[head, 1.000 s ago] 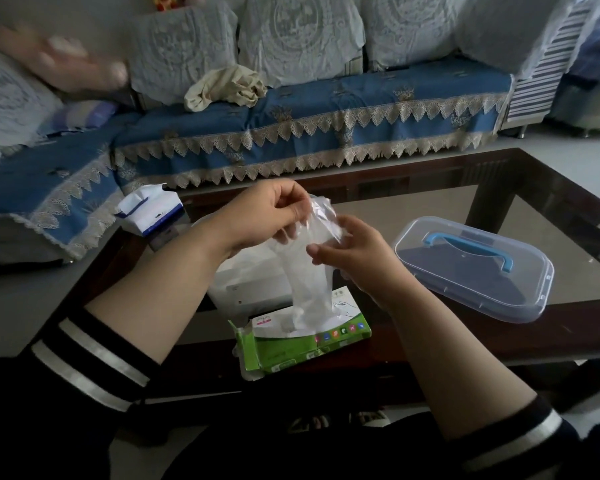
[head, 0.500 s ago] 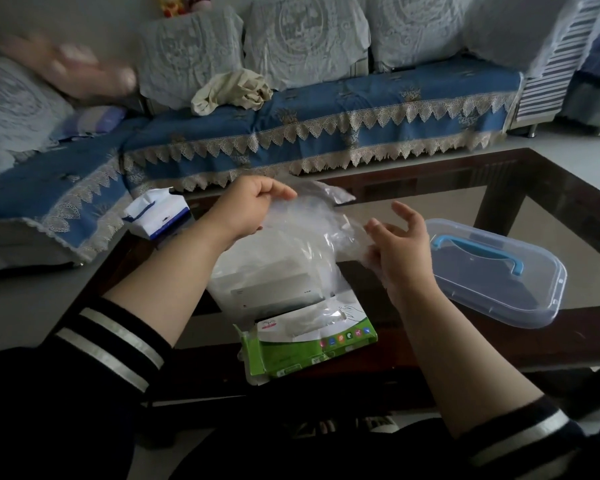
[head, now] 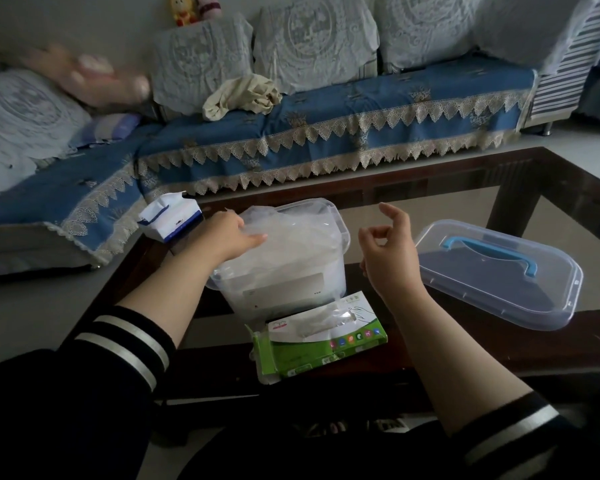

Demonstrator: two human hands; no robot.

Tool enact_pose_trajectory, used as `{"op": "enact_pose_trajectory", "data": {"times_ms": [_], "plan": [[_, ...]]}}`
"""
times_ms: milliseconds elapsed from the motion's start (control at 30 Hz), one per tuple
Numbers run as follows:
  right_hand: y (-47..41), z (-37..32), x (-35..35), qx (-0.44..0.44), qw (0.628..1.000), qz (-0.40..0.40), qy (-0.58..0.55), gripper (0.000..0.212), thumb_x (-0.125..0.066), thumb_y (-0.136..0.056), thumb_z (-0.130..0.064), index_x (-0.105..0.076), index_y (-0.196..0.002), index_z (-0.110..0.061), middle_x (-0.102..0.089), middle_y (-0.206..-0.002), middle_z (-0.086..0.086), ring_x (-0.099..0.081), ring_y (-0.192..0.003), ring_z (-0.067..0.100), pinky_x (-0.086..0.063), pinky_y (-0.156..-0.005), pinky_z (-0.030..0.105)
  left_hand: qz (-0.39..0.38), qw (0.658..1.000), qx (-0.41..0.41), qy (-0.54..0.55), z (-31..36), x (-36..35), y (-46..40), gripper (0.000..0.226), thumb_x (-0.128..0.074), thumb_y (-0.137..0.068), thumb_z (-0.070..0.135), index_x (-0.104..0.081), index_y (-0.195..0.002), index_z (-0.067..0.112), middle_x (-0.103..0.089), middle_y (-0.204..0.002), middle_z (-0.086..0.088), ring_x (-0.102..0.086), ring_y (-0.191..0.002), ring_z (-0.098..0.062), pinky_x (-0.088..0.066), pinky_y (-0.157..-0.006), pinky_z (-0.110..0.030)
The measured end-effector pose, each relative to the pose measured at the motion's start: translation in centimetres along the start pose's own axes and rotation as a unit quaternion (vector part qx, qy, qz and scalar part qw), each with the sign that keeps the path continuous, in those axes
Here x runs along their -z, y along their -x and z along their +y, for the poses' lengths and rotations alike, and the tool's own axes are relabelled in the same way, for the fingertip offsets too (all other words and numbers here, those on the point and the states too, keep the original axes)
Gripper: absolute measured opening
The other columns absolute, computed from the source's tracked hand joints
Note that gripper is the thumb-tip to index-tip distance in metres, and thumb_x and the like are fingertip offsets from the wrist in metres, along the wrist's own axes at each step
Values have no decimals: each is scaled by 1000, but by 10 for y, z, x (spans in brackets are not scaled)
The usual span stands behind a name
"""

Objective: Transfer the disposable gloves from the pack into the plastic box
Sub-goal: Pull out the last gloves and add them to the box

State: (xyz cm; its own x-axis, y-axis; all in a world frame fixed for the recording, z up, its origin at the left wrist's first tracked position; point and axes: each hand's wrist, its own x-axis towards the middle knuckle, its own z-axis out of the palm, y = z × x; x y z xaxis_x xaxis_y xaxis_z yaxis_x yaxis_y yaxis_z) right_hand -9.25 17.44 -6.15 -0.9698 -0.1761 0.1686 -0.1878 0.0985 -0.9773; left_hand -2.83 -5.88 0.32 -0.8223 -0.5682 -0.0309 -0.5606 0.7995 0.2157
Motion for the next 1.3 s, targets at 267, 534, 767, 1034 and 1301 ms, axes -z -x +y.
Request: {"op": "enact_pose_trajectory", "data": {"times_ms": [267, 534, 767, 1034, 1301], "plan": [[9, -8, -4, 52, 997, -27, 53, 52, -60, -92, -28, -35, -138, -24, -56, -88, -9, -56, -67, 6, -53, -67, 37, -51, 979, 11, -197, 1, -2, 15, 89, -45, -83, 76, -37, -149, 18, 4, -163, -8, -1, -147, -35, -18, -114, -55], [10, -7, 2, 57, 997, -14, 52, 37, -62, -90, -33, -45, -120, -23, -56, -81, -6, -56, -72, 10, -54, -73, 44, 58, 991, 4, -122, -4, 4, 19, 55, -30, -98, 60, -62, -128, 27, -16, -161, -5, -9, -145, -31, -17, -115, -51], [6, 1, 8, 62, 989, -28, 133, 24, -56, -93, -40, -58, -89, -16, -61, -76, -4, -58, -71, 14, -53, -74, 39, 164, 982, -66, -62, -9, 3, 27, 26, -54, -96, 36, -62, -120, 26, -54, -126, -2, -42, -119, -28, -38, -96, -40], [8, 14, 8, -8, 920, -294, 258, 66, -55, -80, -67, -60, -111, -9, -66, -100, 3, -60, -86, 14, -50, -76, 29, 282, 940, -99, 164, 21, -3, 63, 27, -54, -98, 23, -45, -122, 13, -61, -79, 5, -58, -74, -19, -42, -64, -31], [23, 16, -9, 27, 861, -375, 341, 43, -73, -81, -32, -65, -118, -14, -62, -118, 5, -57, -105, 20, -47, -91, 32, -45, 985, -123, 110, 42, -76, 116, 37, -69, -87, 39, -57, -120, 25, -62, -112, 8, -57, -108, -15, -50, -87, -31]]}}
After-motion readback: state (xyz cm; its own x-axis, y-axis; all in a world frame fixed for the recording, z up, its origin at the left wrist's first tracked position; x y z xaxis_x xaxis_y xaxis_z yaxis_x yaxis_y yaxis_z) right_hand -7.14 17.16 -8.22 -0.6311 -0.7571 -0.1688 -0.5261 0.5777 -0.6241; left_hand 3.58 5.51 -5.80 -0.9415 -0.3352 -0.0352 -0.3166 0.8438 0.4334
